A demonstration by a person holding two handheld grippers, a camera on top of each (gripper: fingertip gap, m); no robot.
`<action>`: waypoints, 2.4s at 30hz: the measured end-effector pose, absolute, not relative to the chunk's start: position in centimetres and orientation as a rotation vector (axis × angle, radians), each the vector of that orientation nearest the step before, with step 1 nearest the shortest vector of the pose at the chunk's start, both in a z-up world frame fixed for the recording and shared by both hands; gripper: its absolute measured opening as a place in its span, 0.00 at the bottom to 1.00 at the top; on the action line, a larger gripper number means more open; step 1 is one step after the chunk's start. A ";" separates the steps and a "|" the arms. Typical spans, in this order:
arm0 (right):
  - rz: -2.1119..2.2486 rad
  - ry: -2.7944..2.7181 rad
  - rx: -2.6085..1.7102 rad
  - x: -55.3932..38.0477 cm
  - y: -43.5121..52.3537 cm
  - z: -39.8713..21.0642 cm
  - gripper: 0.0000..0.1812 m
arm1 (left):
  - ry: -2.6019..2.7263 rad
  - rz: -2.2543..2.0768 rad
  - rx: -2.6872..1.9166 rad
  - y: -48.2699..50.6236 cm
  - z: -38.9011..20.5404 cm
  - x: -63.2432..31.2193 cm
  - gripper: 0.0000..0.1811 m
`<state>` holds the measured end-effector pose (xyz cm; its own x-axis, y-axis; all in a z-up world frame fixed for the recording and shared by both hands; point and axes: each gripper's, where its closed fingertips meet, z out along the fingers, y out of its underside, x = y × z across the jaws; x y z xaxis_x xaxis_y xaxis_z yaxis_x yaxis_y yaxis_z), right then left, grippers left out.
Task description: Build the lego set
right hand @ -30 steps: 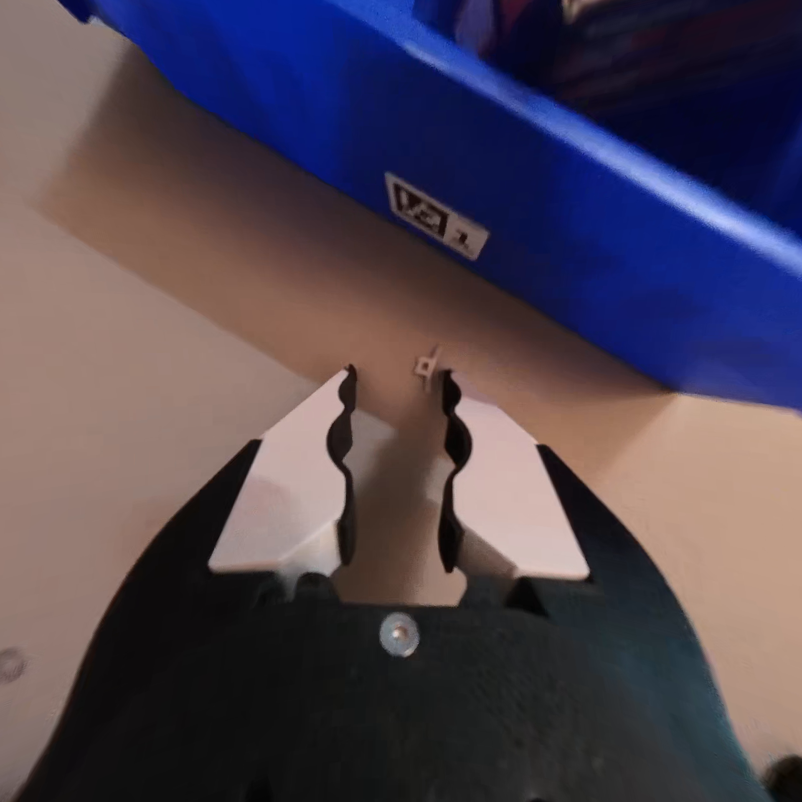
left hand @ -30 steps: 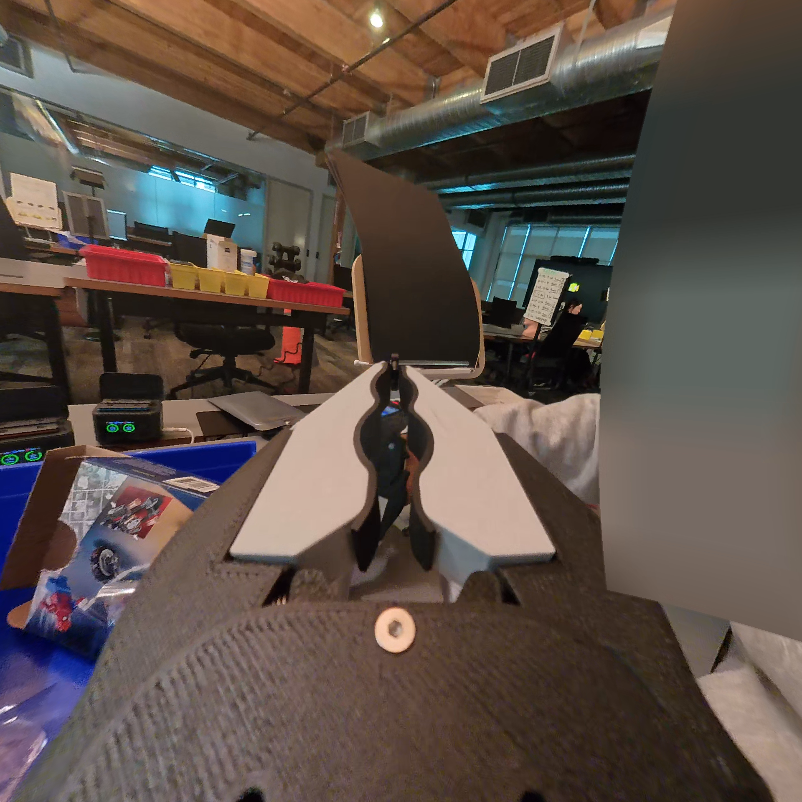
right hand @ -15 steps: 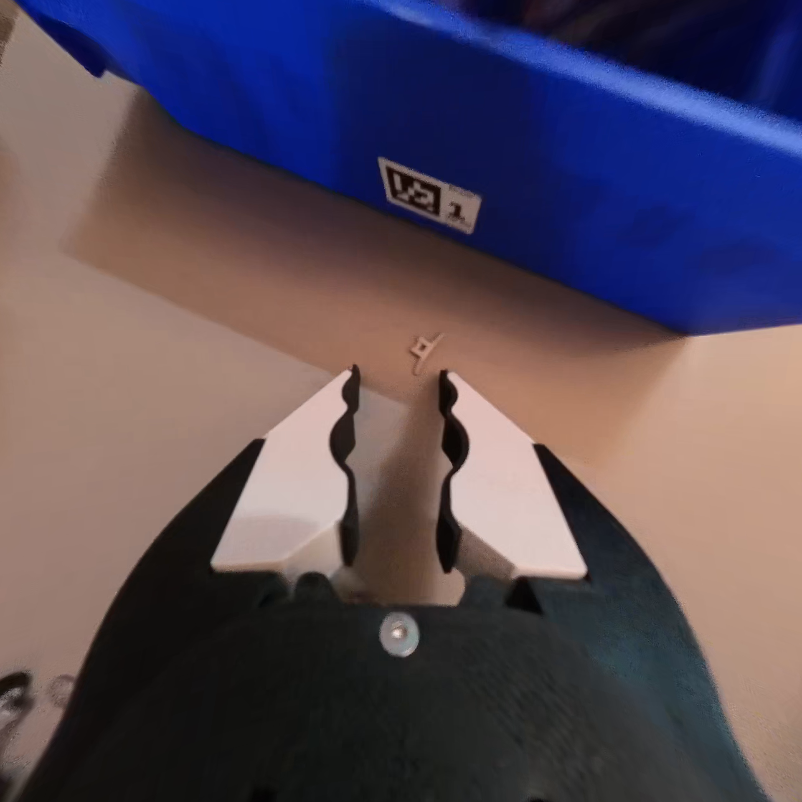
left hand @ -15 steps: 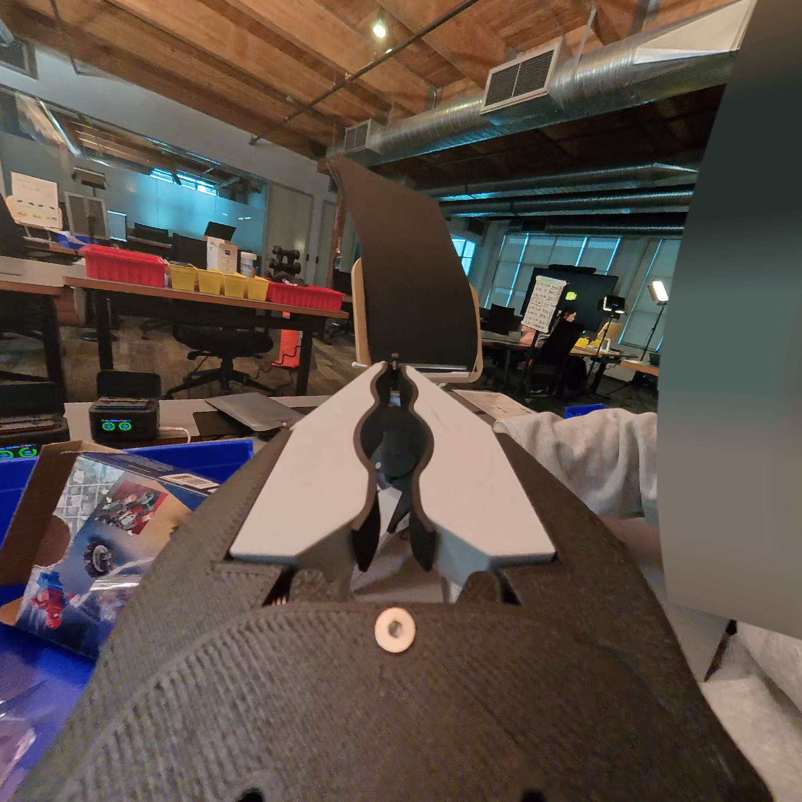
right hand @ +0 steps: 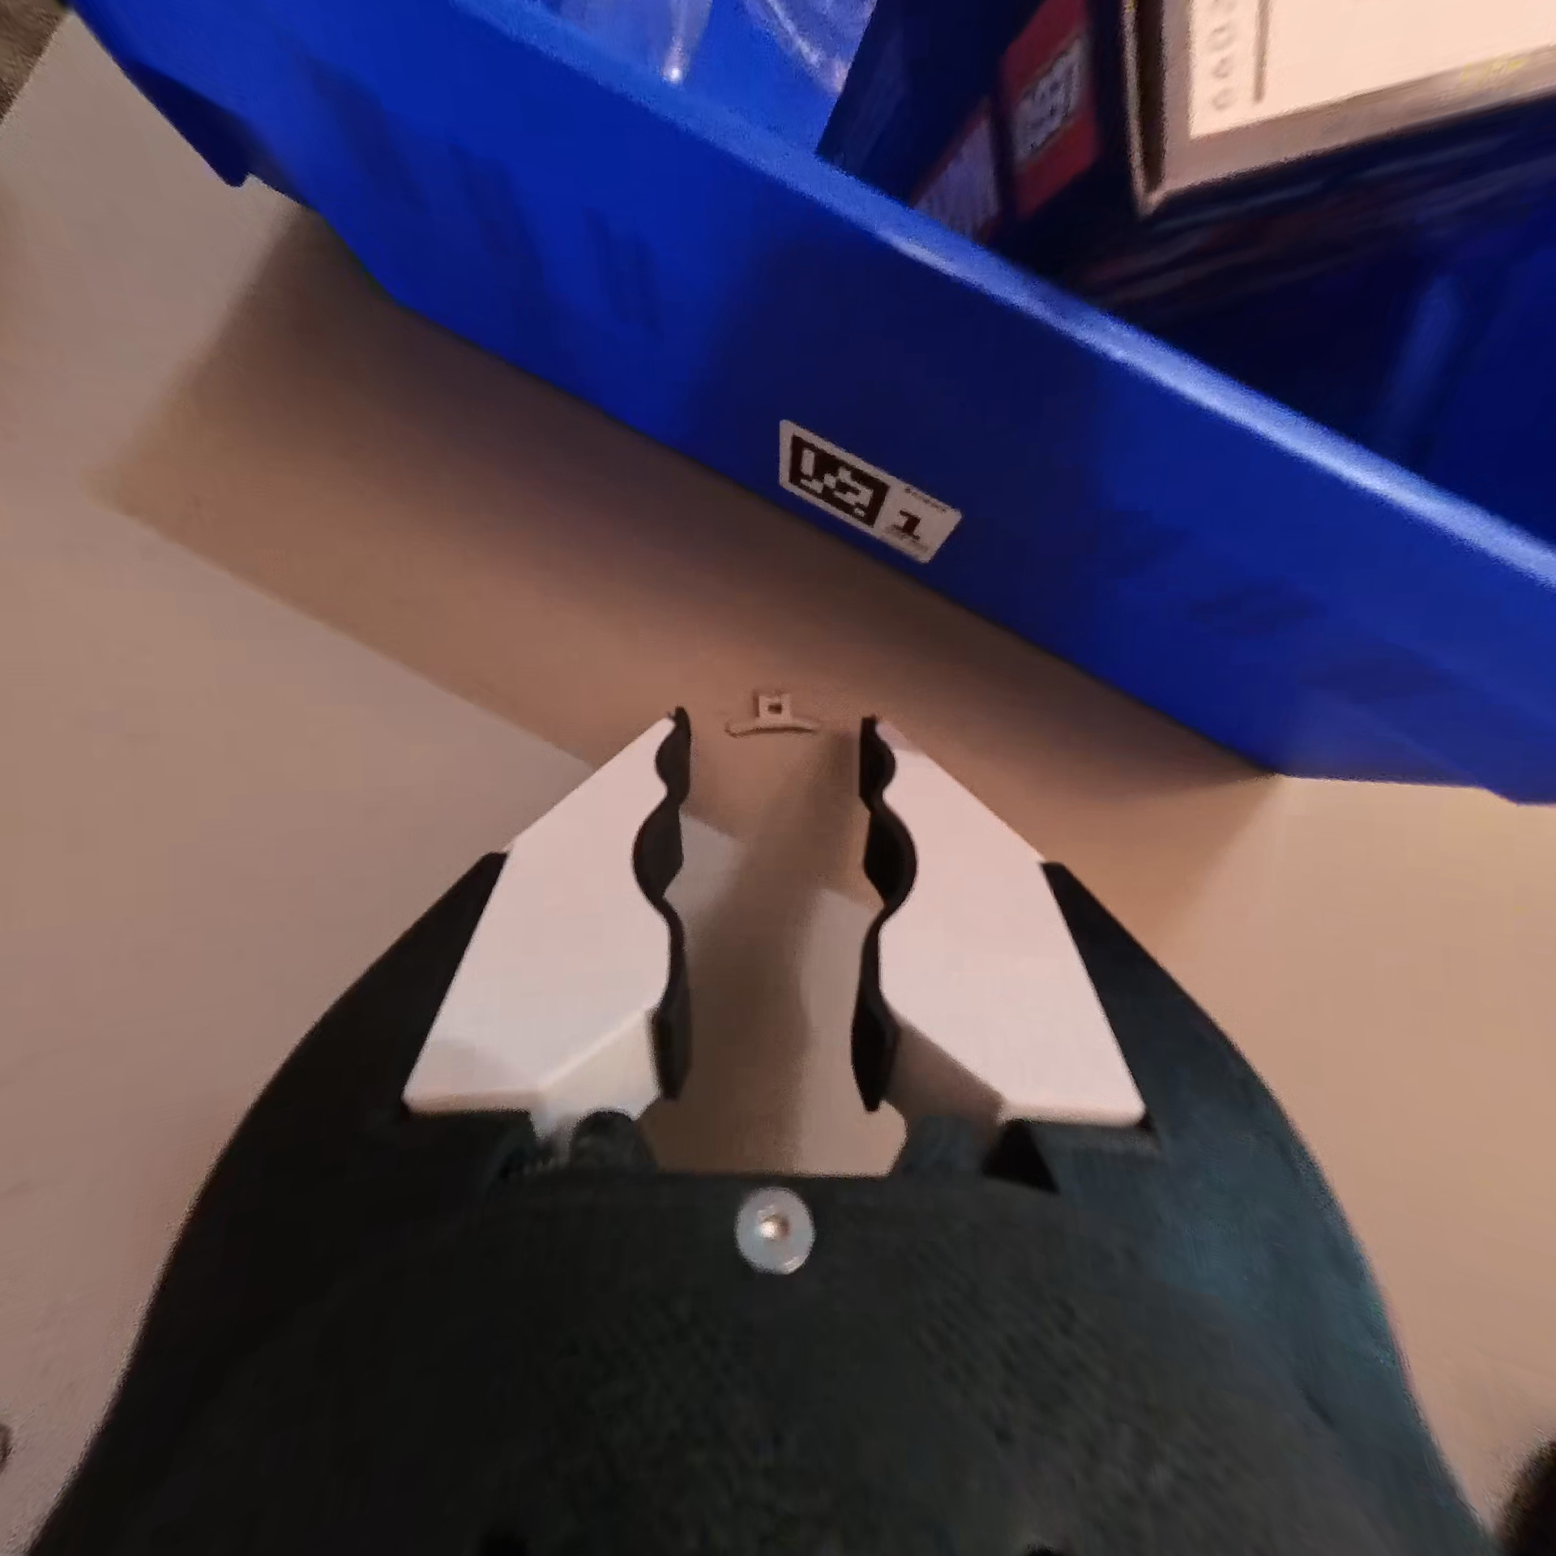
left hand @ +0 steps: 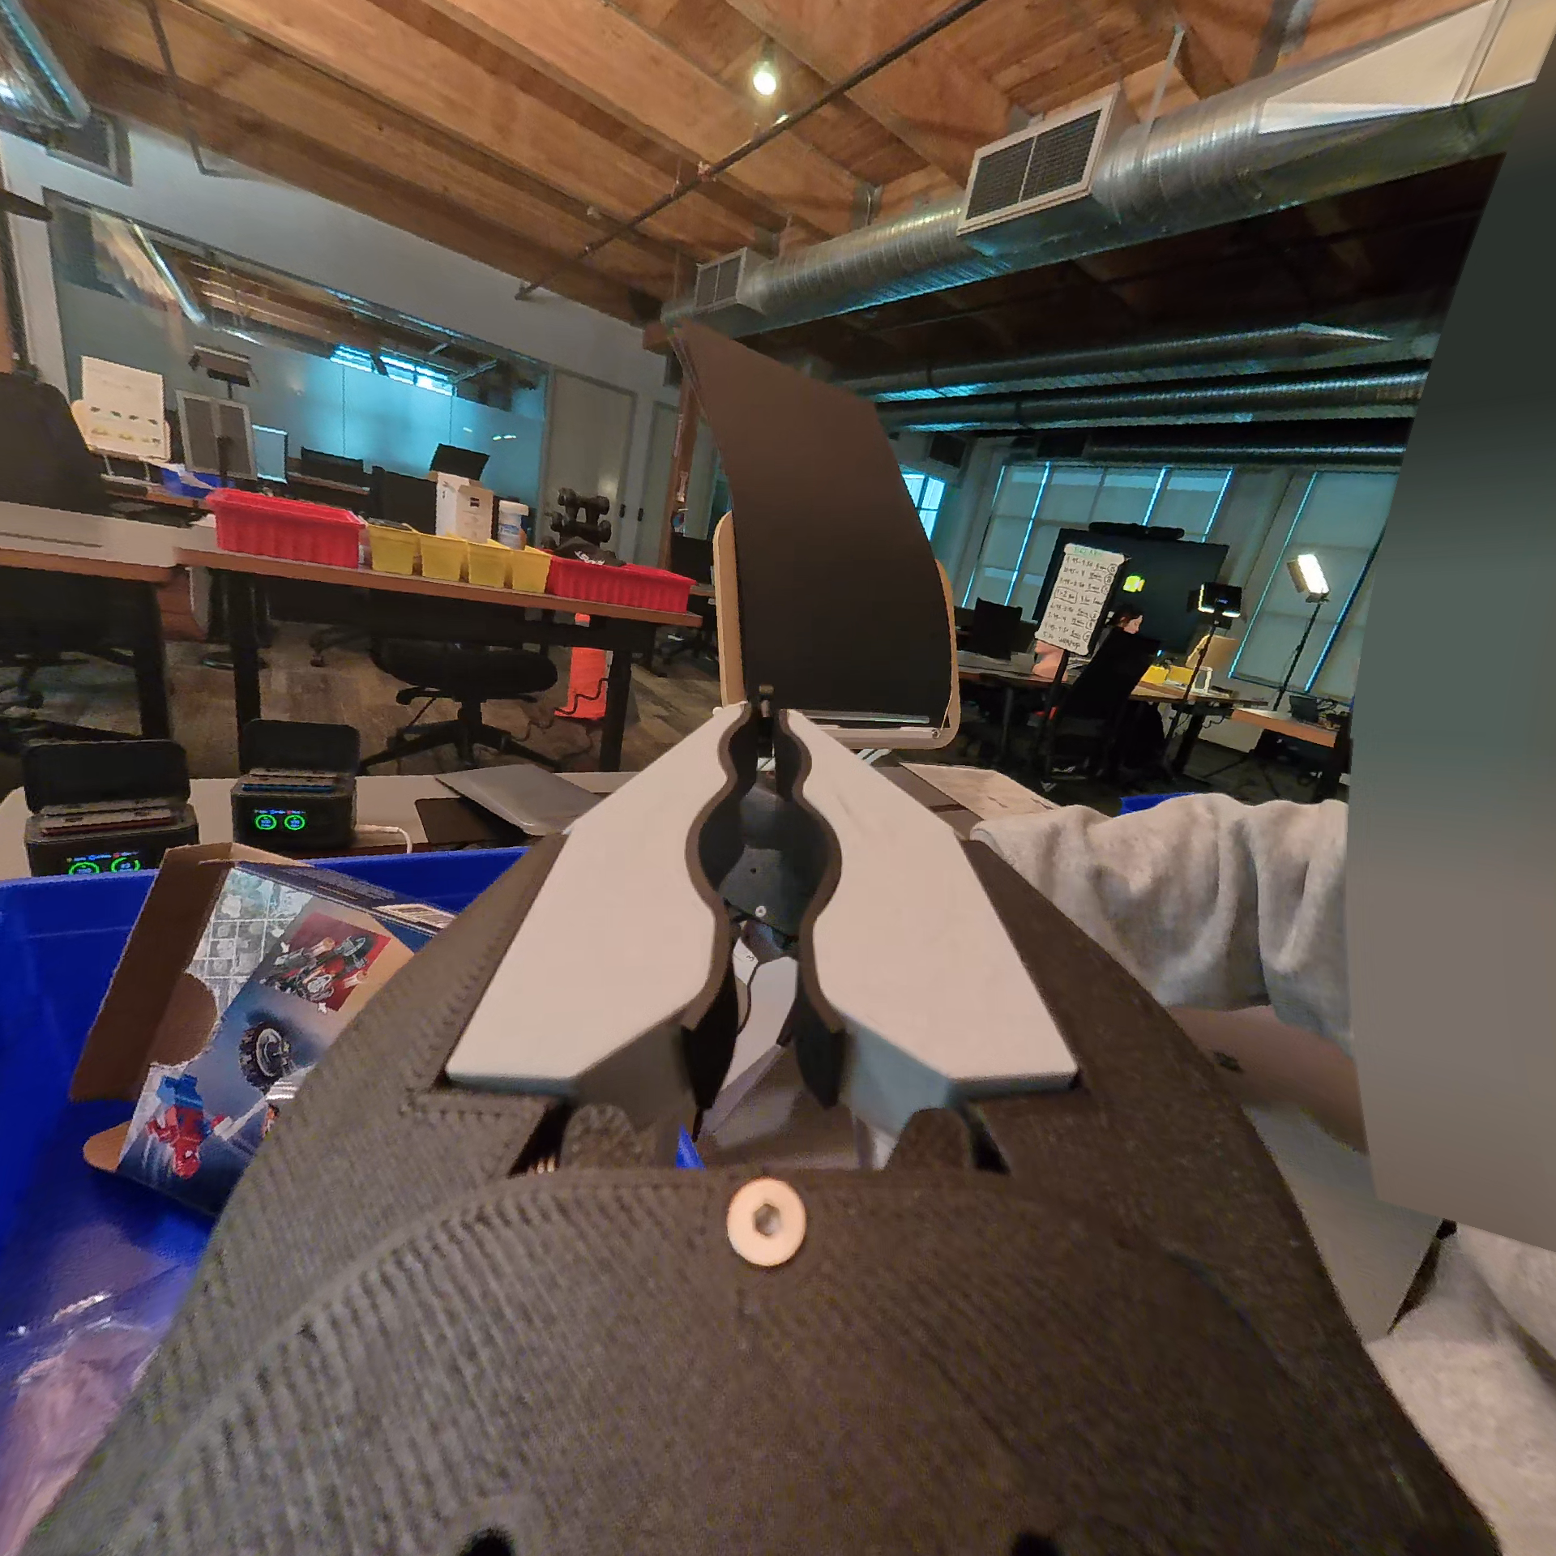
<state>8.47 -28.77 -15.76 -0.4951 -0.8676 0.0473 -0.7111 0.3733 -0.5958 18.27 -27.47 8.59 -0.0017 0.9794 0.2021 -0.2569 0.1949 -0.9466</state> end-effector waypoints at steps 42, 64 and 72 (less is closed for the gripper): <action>-1.150 2.429 -0.116 6.5 6.9 -13.6 0.11 | -0.772 0.039 -1.805 5.7 -11.9 7.2 0.01; -1.251 2.290 -0.293 6.8 6.7 -13.3 0.11 | -0.817 -0.149 -1.820 7.3 -13.3 7.0 0.01; -1.260 2.287 -0.276 6.2 6.9 -13.0 0.11 | -0.823 -0.154 -1.810 7.2 -13.3 7.0 0.01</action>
